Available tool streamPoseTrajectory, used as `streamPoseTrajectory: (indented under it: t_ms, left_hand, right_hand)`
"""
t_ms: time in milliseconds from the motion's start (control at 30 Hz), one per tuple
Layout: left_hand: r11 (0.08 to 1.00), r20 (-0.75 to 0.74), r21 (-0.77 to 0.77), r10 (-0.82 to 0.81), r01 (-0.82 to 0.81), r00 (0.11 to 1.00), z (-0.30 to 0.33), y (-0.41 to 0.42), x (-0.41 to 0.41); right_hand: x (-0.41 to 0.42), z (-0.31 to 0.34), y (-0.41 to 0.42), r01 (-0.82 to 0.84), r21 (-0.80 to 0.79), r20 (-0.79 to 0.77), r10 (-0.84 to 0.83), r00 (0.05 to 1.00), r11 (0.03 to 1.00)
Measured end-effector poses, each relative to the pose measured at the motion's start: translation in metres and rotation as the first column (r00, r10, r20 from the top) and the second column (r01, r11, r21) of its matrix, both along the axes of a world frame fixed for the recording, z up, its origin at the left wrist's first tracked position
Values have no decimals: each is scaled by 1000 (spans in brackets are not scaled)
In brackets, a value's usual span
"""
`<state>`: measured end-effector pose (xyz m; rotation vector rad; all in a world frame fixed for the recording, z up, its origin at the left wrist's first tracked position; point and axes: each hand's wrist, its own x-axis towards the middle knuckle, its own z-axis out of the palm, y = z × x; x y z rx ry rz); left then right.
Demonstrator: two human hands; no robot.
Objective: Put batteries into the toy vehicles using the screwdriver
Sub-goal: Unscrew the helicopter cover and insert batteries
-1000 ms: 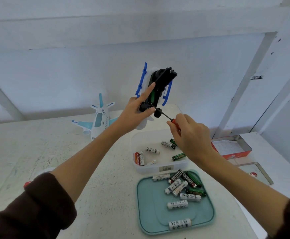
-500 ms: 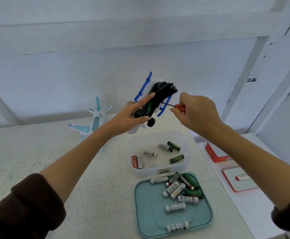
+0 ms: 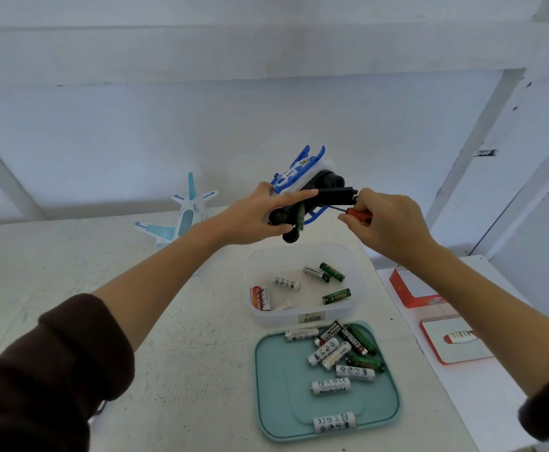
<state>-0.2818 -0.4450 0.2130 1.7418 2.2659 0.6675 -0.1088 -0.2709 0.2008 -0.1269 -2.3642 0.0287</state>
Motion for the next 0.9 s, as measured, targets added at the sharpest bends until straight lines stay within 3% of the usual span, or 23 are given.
streamPoseTrajectory:
  t_ms: [233,367,467,667,767,900]
  left_hand:
    - [996,-73,-79,-46,40,996,5,10,2]
    - [997,-40,-74,-21,18,999,3,8,1]
    - [999,47,-31,41,-39,998,-1,-1,-2]
    - [968,308,178,118,-179,944,0,-43,0]
    - [918,520,291,86,-271,850,-5,-71,10]
    - [831,639,353,121,-430,759,-16,-108,26]
  right_hand:
    - [20,-9,7,-11,8,75,11,997,1000]
    - [27,-11,6,-6,-16,84,7,996,1000]
    - [31,-10,1,-7,-85,115,16,993,996]
    - [25,-5,-32,-58,-432,268,189,945,900]
    - [14,-2,-61,-173,-473,353,366,861,864]
    - [-3,-7,-104,-309,-450,478,518,709,838]
